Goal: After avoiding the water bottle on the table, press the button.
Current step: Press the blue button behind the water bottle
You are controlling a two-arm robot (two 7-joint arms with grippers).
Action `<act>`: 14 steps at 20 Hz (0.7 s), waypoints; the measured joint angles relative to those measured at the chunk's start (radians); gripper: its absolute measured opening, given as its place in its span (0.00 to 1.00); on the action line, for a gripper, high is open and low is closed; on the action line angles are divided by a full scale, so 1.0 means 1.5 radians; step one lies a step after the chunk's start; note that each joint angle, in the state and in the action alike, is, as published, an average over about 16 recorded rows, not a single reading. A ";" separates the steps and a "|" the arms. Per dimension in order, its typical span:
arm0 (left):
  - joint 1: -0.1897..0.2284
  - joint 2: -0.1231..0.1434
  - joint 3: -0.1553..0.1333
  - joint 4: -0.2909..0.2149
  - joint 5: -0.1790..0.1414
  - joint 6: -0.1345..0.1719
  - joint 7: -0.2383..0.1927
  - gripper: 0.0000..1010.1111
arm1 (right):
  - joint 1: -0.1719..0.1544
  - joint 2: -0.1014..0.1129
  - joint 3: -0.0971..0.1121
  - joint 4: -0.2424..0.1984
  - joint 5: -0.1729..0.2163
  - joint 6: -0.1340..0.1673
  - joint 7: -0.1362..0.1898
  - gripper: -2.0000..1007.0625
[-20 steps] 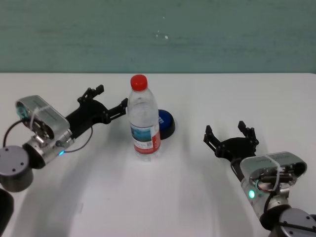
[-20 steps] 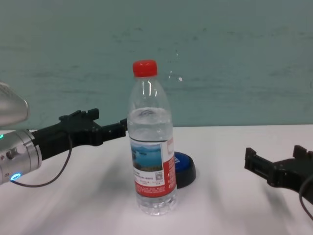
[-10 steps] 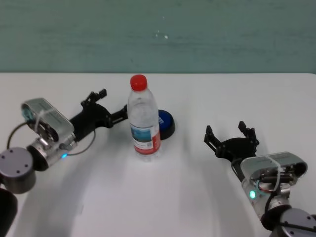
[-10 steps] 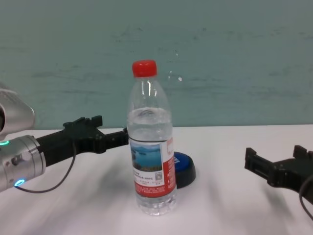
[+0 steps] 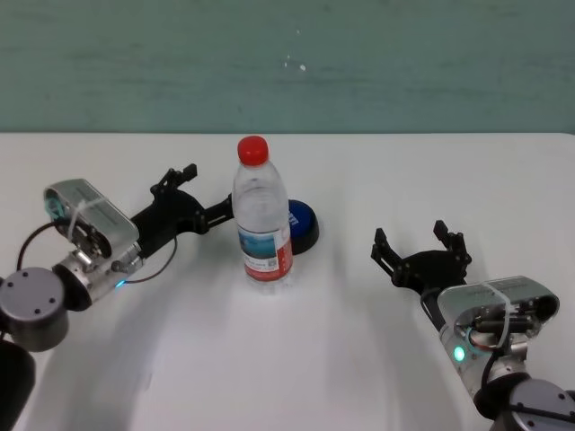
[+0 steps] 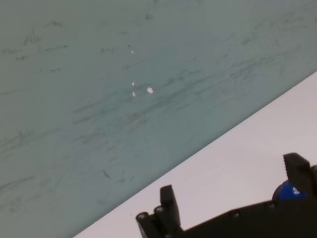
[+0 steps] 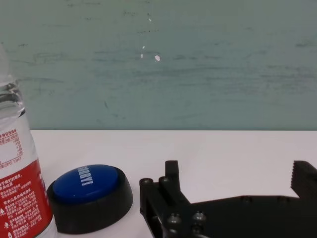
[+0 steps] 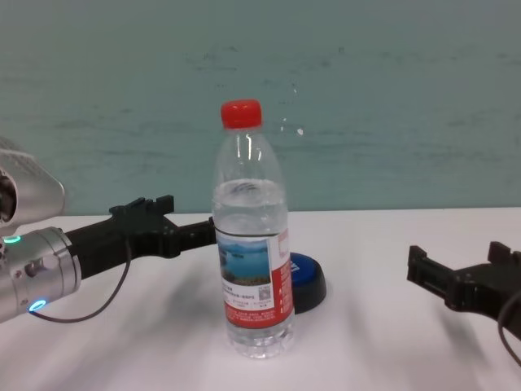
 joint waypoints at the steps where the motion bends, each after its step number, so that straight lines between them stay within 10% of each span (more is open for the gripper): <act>1: 0.000 0.000 0.000 0.001 0.001 0.000 0.000 0.99 | 0.000 0.000 0.000 0.000 0.000 0.000 0.000 1.00; 14: -0.002 -0.005 0.004 0.004 0.010 0.004 0.010 0.99 | 0.000 0.000 0.000 0.000 0.000 0.000 0.000 1.00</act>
